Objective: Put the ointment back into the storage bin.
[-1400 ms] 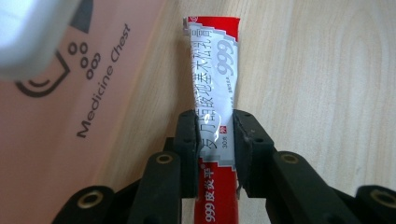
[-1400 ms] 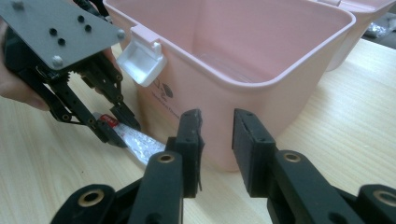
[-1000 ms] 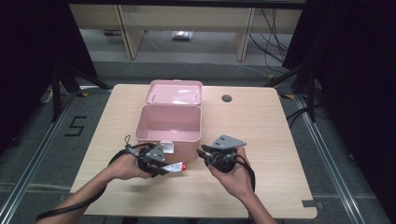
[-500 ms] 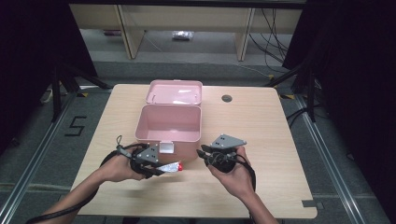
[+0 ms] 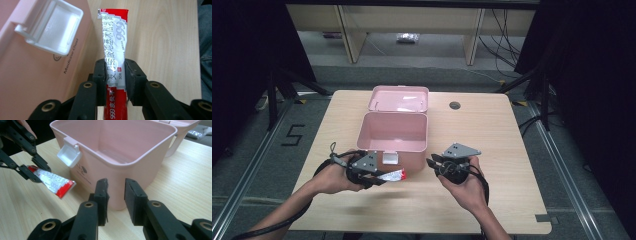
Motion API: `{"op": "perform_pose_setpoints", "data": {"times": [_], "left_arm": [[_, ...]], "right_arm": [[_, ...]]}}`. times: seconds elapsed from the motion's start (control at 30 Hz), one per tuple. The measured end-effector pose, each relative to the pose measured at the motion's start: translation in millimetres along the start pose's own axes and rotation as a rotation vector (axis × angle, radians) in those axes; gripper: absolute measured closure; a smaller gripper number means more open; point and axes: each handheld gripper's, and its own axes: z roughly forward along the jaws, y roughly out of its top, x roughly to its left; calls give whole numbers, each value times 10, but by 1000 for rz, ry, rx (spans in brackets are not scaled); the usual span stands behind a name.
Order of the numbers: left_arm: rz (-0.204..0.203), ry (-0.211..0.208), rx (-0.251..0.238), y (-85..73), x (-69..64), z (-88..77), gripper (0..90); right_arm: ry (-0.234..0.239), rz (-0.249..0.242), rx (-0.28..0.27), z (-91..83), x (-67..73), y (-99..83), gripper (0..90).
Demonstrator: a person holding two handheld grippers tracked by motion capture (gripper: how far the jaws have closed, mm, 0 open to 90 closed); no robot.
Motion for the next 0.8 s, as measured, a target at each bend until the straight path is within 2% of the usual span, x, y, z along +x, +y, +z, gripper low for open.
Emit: {"op": "perform_pose_setpoints", "data": {"times": [0.23, 0.33, 0.5, 0.53, 0.57, 0.6, 0.63, 0.7, 0.73, 0.8], "left_arm": [[15, 1, -8, 66, 0, -54, 724], [17, 0, -7, 90, 10, -58, 723], [33, -2, -5, 129, 21, -82, 723], [39, 2, -7, 139, 17, -90, 723], [41, -1, -10, 147, 20, -95, 724], [38, -4, -11, 154, 16, -97, 723], [49, -3, -7, 163, 21, -105, 723], [48, -5, -9, 172, 25, -110, 723], [49, -1, -12, 177, 30, -113, 724], [53, 0, -11, 186, 39, -122, 723]], "right_arm": [[14, -11, 4, 14, 2, -10, 733], [10, 4, 8, -5, 3, -22, 733], [6, -7, 4, 16, -4, -65, 733], [13, 7, -2, 27, 5, -81, 733], [7, -6, 0, 27, -1, -94, 732], [-1, 15, 0, 26, 15, -103, 733], [7, 5, 2, 30, 9, -109, 734], [9, 46, 23, 23, 38, -122, 735], [2, 3, 6, 38, 10, -123, 736], [19, 14, 18, 44, 22, -128, 737]]}}
